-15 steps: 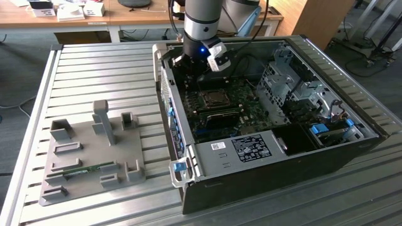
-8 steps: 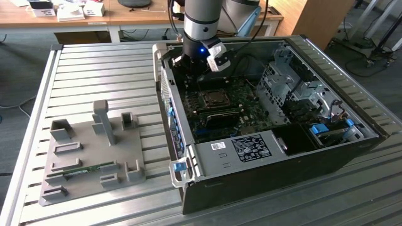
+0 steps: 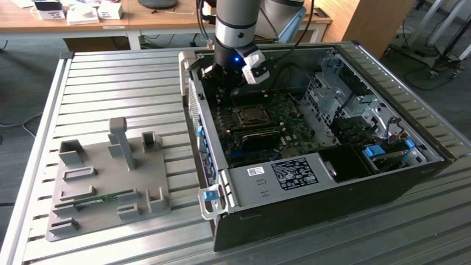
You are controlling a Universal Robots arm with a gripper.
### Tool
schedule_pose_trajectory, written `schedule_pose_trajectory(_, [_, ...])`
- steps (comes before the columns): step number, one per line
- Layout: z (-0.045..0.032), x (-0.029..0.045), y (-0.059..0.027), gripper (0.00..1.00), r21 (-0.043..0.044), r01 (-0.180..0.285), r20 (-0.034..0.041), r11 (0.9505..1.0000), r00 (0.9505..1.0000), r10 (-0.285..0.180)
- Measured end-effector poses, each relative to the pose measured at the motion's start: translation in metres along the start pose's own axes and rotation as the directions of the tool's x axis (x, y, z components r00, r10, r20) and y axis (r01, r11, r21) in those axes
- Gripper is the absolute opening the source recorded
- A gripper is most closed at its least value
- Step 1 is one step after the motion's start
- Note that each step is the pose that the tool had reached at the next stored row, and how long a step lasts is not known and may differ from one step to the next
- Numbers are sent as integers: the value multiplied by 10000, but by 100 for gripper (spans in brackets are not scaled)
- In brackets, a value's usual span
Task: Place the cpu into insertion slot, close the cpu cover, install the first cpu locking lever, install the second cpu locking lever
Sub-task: 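Install the first cpu locking lever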
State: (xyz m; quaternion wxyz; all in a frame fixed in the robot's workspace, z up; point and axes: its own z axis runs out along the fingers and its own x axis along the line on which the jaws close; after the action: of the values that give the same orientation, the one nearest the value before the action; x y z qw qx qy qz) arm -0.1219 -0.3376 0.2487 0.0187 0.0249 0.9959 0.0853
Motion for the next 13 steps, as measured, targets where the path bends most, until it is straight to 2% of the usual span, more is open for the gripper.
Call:
schedule_pose_trajectory(10, [2,-2,0,11,-9,0,0,10000,10000,0])
schedule_pose_trajectory(13, [4,-30,2,11,-11,1,1,10000,10000,-1])
